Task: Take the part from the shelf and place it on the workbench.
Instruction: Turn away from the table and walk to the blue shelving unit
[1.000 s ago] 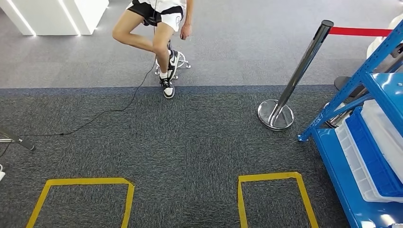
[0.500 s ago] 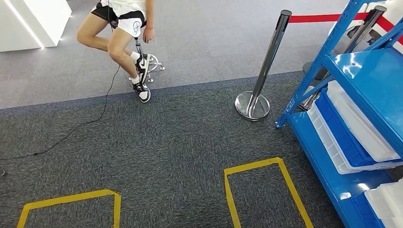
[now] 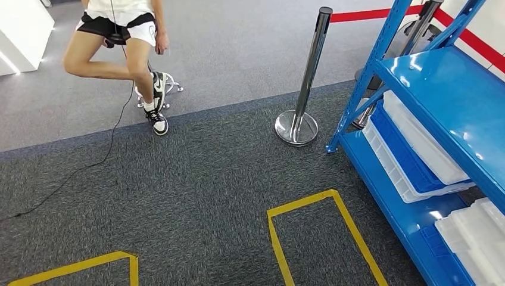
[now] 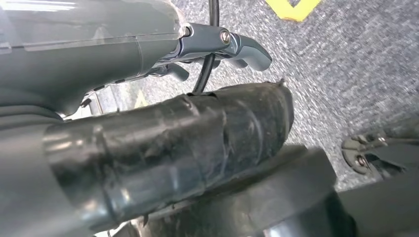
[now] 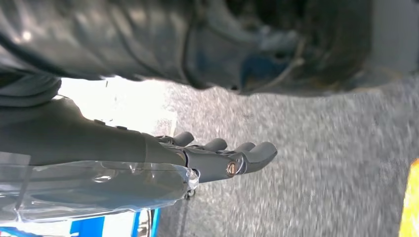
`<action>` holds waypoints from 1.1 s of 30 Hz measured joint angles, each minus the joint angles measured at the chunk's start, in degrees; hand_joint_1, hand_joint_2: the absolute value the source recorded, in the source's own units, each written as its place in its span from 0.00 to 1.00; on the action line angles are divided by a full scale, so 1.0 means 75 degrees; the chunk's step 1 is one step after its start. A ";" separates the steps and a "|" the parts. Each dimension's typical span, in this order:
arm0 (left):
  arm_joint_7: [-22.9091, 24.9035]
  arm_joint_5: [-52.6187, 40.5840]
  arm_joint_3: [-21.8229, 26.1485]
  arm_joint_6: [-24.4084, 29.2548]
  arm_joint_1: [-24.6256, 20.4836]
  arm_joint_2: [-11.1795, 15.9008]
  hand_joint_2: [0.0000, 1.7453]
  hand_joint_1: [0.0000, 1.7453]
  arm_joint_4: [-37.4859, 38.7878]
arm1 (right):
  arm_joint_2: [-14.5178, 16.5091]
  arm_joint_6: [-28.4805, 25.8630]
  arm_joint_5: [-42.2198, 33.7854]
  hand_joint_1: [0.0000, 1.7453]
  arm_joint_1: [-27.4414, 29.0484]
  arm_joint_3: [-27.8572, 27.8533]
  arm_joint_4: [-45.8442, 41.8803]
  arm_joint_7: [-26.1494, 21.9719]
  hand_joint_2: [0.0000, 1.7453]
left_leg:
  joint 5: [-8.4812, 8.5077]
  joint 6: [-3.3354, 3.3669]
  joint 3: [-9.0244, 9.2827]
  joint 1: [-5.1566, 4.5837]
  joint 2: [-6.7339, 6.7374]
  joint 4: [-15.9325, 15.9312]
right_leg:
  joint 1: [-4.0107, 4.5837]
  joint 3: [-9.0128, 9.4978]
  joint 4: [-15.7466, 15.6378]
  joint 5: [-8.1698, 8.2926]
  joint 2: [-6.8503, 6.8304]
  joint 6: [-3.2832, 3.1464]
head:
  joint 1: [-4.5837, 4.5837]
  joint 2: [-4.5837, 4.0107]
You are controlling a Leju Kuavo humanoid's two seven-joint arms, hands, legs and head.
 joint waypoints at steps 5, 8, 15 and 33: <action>0.0015 0.0010 0.0002 0.0012 0.0013 -0.0003 0.00 0.00 0.0000 | -0.0001 -0.0035 0.0025 0.00 0.0007 -0.0019 0.0001 0.0003 0.00 | 0.0193 0.0039 0.0271 0.0088 0.0120 -0.0482 | 0.0012 -0.0392 0.0888 -0.0536 -0.0203 0.0162 | 0.0010 0.0000; 0.0017 0.0055 0.0004 0.0033 0.0015 -0.0003 0.00 0.00 0.0000 | -0.0001 -0.0028 0.0072 0.00 0.0010 -0.0022 0.0001 -0.0026 0.00 | 0.0122 0.0028 0.0316 0.0107 0.0185 -0.0458 | -0.0122 -0.0946 0.1875 -0.0749 -0.0309 0.0302 | 0.0009 0.0000; 0.0094 0.0430 0.0105 0.0257 0.0004 0.0015 0.00 0.00 0.0000 | -0.0001 0.0240 0.0394 0.00 -0.0006 0.0008 0.0001 -0.0271 0.00 | -0.0370 -0.0340 0.0297 0.0203 0.0195 0.0027 | -0.0282 -0.0240 0.0307 -0.0079 -0.0418 0.0317 | -0.0009 0.0000; 0.0115 0.1114 0.0782 0.0581 0.0001 0.0026 0.00 0.00 0.0000 | 0.0001 0.0522 0.1068 0.00 -0.0025 0.0469 0.0001 -0.0426 0.00 | 0.0378 0.0397 -0.0500 -0.0233 0.0041 0.0099 | -0.0068 0.0589 0.0099 -0.0544 -0.0242 0.0037 | -0.0021 0.0000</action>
